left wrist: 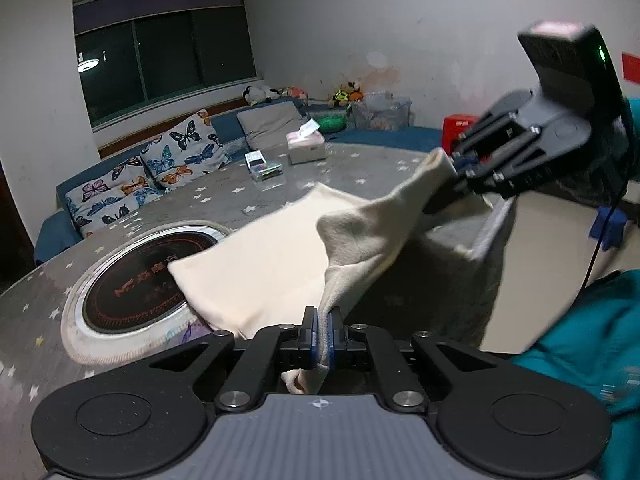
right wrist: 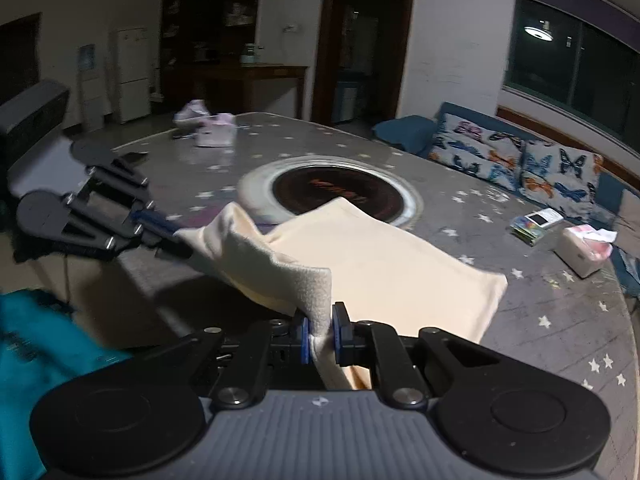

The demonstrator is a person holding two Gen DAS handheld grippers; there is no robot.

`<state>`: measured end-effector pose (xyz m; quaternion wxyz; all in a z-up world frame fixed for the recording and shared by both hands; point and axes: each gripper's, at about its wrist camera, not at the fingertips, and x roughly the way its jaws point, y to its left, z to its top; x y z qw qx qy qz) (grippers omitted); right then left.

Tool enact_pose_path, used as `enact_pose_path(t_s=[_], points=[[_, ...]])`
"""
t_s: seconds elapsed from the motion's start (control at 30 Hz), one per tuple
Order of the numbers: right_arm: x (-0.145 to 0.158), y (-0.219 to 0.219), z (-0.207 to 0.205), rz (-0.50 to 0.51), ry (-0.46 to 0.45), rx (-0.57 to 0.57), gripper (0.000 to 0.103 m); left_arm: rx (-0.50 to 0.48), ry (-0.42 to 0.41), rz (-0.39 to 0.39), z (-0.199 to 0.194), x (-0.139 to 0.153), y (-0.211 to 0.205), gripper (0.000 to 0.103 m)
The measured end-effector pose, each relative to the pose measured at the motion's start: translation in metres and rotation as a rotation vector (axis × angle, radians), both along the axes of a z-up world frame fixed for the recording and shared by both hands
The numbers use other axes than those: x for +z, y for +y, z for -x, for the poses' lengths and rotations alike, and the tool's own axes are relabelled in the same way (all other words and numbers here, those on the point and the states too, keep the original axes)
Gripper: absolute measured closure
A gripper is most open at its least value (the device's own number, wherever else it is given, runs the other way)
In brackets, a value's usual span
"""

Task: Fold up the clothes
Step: 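Grasp the hem with the right gripper while the left gripper grasps the hem beside it, then lift the hem with both grippers, fold it toward the collar, and release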

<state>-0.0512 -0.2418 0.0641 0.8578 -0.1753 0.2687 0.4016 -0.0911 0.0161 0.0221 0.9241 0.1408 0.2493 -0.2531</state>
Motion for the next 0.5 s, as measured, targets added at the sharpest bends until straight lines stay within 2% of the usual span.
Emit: enact_pose_path(t_s=[0.23, 0.5], points=[[0.007, 0.008, 0.010, 0.019, -0.025, 0.034, 0.093, 0.042, -0.024, 0.012, -0.001, 0.007, 0.002, 0.098], [0.015, 0.014, -0.025, 0.011, -0.079, -0.005, 0.093, 0.101, -0.070, 0.054, -0.038, 0.012, 0.005, 0.098]])
